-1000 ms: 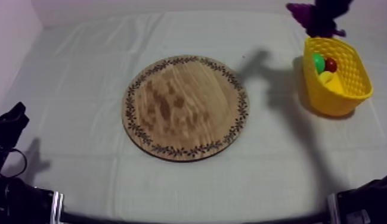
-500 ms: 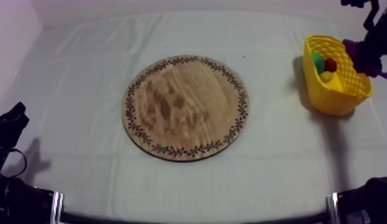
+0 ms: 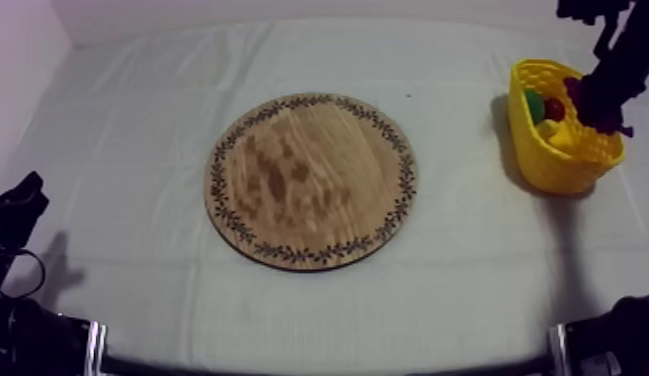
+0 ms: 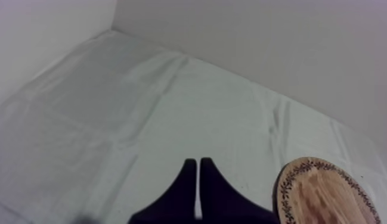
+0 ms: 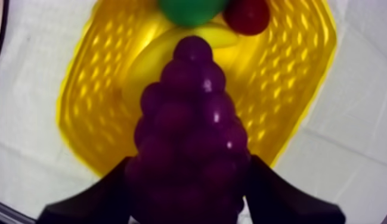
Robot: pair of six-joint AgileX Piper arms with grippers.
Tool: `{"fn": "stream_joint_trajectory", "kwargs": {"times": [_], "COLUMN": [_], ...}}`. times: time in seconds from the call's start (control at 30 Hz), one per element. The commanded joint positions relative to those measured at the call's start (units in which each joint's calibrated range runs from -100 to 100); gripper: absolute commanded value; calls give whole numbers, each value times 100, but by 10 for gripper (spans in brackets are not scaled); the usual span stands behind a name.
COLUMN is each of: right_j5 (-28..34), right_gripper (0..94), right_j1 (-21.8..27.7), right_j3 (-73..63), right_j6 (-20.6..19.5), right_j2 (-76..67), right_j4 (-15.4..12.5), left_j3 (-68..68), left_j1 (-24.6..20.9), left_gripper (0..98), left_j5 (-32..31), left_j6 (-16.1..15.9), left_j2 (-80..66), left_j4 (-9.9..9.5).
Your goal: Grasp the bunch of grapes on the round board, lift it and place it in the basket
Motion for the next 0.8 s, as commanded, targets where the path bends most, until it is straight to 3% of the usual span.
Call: {"fn": "stream_joint_trajectory", "kwargs": {"times": [0.0,0.53,0.63,0.77], "right_j5": [3,-125,-101,-69], "right_gripper": [438,822,850,812], "right_j1": [7,24,42,45], "right_j3": [-197,-805,-859,-876], "right_j6": [-18,-146,-147,-115], "right_j2": [359,1246,1193,983], "right_j4": [-26,-52,-53,-61], "left_j3": [-4,-4,-4,-4], "left_j1": [2,2,2,2], "left_gripper": [0,0,0,0], "left_j5": [0,0,0,0], "left_j6": [1,1,1,1], "left_j2": [2,2,2,2], "left_j4": [1,1,1,1]}}
